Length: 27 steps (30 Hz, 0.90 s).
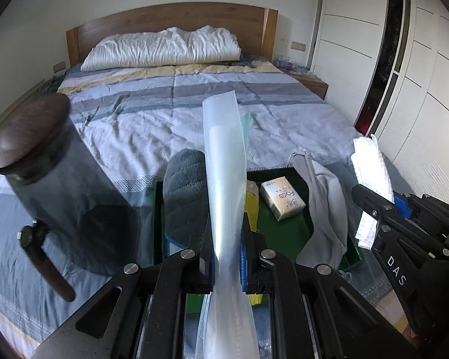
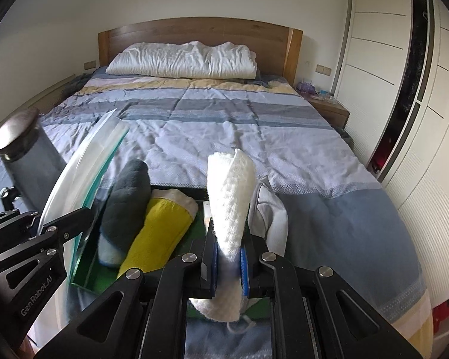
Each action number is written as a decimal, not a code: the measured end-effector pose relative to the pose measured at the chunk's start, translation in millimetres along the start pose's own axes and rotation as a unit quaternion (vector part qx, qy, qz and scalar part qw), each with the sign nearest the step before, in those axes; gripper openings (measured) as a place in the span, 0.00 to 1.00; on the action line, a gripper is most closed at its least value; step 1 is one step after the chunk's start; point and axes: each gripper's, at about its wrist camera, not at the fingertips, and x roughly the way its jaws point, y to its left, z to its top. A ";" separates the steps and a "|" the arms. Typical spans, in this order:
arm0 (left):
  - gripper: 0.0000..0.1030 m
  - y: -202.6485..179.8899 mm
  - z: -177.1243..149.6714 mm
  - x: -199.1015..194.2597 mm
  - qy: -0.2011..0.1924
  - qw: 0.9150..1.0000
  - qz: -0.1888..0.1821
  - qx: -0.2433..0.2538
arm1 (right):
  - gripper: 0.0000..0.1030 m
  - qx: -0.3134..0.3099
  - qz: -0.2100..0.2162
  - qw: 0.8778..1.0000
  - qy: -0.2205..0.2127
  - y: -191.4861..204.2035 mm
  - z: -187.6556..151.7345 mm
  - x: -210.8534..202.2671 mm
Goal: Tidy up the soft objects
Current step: 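Carry the plastic sleeve and white cloth over the green tray with both tools, then lower the plastic sleeve and white cloth into the tray with both tools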
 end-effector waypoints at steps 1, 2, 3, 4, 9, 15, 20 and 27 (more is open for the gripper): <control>0.09 -1.9 1.3 5.7 0.003 1.000 0.001 -0.001 | 0.10 0.001 0.000 1.000 0.002 -0.7 0.8 3.9; 0.09 -2.3 0.9 10.2 0.006 1.000 0.004 -0.001 | 0.10 0.001 0.000 1.000 0.005 -1.2 0.3 10.9; 0.09 -3.0 1.0 14.5 0.008 1.000 0.004 -0.002 | 0.10 0.001 0.001 1.000 0.008 -2.8 0.6 16.2; 0.09 -4.0 0.7 17.6 0.011 1.000 0.004 -0.004 | 0.10 0.002 0.004 1.000 0.012 -3.1 -0.5 24.1; 0.09 -12.2 0.5 31.8 0.019 1.000 0.005 -0.006 | 0.10 0.004 0.006 1.000 0.026 -7.3 1.1 52.9; 0.09 -17.1 -1.1 43.9 0.025 1.000 0.007 -0.011 | 0.10 0.011 0.009 0.999 0.031 -12.7 1.7 70.8; 0.09 -19.9 -2.7 50.5 0.027 0.999 0.010 -0.016 | 0.10 0.008 0.008 0.999 0.035 -11.4 1.5 83.4; 0.09 -20.7 -5.9 56.0 0.027 0.999 0.016 -0.016 | 0.10 0.003 0.007 0.999 0.041 -8.1 -3.5 96.3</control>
